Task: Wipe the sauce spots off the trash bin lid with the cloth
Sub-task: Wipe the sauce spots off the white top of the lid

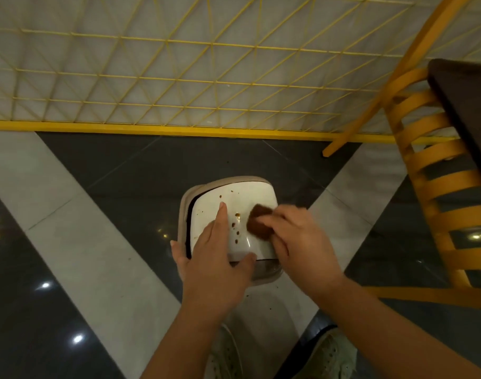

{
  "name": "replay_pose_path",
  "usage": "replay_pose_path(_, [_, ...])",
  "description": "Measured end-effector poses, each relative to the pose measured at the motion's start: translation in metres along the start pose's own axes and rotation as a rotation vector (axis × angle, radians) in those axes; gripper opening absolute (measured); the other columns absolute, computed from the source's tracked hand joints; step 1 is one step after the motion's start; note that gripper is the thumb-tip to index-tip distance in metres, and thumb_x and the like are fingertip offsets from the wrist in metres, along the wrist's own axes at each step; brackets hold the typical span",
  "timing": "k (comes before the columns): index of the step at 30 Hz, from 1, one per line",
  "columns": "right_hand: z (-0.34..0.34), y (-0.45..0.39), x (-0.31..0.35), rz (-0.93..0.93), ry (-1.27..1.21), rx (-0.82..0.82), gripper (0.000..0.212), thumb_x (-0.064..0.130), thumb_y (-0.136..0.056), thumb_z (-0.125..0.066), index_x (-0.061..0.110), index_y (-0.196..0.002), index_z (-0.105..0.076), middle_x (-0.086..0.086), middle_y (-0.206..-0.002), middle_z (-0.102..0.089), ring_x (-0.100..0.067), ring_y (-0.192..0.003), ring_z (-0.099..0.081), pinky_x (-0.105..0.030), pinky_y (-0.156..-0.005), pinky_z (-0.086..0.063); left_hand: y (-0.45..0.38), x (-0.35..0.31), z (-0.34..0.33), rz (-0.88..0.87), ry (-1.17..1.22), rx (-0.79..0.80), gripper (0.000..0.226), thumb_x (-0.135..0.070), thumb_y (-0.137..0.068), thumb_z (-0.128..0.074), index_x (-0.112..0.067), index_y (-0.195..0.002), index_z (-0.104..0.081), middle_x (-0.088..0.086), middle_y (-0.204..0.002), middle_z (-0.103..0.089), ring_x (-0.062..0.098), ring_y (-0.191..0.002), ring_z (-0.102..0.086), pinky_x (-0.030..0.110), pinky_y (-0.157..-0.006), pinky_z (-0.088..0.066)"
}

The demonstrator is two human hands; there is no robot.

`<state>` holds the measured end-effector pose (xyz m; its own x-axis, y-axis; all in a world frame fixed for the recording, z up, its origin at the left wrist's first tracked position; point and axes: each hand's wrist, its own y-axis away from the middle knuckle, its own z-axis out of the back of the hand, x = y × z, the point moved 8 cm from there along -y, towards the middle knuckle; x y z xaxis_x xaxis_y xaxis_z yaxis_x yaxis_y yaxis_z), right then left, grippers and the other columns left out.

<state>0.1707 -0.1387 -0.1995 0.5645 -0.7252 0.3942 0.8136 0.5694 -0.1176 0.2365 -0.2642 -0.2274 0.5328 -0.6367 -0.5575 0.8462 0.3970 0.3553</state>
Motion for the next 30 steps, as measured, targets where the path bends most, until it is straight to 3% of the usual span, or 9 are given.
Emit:
replay_pose_path(5, [0.000, 0.035, -0.009, 0.170, -0.024, 0.050, 0.028, 0.022, -0.085, -0.049, 0.023, -0.106, -0.067, -0.002, -0.104, -0.065, -0.016, -0.091, -0.058, -0.026, -0.073, -0.051, -0.003, 0.000, -0.001, -0.012, -0.030, 0.049, 0.067, -0.027, -0.094, -0.043, -0.044, -0.150, -0.010, -0.020, -0.158, -0.014, 0.006, -0.147, -0.009, 0.050, -0.113, 0.022])
replay_pose_path(9, [0.004, 0.009, -0.024, -0.053, -0.045, -0.081, 0.029, 0.022, -0.088, -0.048, 0.022, -0.111, -0.065, -0.003, -0.108, -0.063, -0.018, -0.097, -0.056, -0.030, -0.081, -0.051, -0.004, -0.002, -0.004, 0.005, -0.043, 0.071, 0.058, -0.023, -0.099, -0.032, -0.044, -0.150, -0.014, -0.019, -0.159, -0.012, 0.003, -0.146, -0.009, 0.049, -0.111, 0.022])
replay_pose_path(12, [-0.005, 0.026, 0.009, 0.069, -0.004, -0.038, 0.032, 0.026, -0.084, -0.043, 0.024, -0.106, -0.066, 0.000, -0.105, -0.063, -0.017, -0.094, -0.056, -0.022, -0.078, -0.044, -0.004, -0.001, -0.002, 0.013, -0.044, 0.058, 0.054, -0.025, -0.101, -0.028, -0.045, -0.149, -0.017, -0.020, -0.158, -0.015, 0.002, -0.145, -0.012, 0.050, -0.112, 0.021])
replay_pose_path(14, [-0.009, 0.048, 0.009, 0.125, -0.062, -0.010, 0.028, 0.021, -0.084, -0.048, 0.023, -0.105, -0.067, 0.001, -0.105, -0.064, -0.015, -0.093, -0.056, -0.022, -0.078, -0.047, -0.004, -0.002, -0.001, 0.015, -0.030, 0.049, 0.054, -0.024, -0.100, -0.028, -0.044, -0.150, -0.020, -0.020, -0.157, -0.018, 0.002, -0.145, -0.014, 0.049, -0.112, 0.021])
replay_pose_path(22, [0.003, -0.009, -0.020, -0.103, -0.089, -0.123, 0.032, 0.020, -0.088, -0.045, 0.021, -0.111, -0.067, -0.005, -0.113, -0.062, -0.022, -0.105, -0.055, -0.030, -0.088, -0.047, -0.004, 0.002, -0.004, 0.000, -0.071, 0.052, 0.052, -0.037, -0.102, -0.032, -0.043, -0.151, -0.017, -0.019, -0.158, -0.017, 0.004, -0.146, -0.014, 0.049, -0.114, 0.016])
replay_pose_path(30, [-0.007, 0.056, -0.009, 0.114, -0.133, -0.031, 0.027, 0.015, -0.085, -0.051, 0.020, -0.106, -0.067, 0.000, -0.109, -0.063, -0.018, -0.096, -0.058, -0.027, -0.081, -0.049, -0.005, 0.001, -0.001, -0.017, -0.095, 0.027, 0.051, -0.039, -0.102, -0.027, -0.044, -0.151, -0.014, -0.020, -0.158, -0.017, 0.003, -0.146, -0.013, 0.052, -0.116, 0.011])
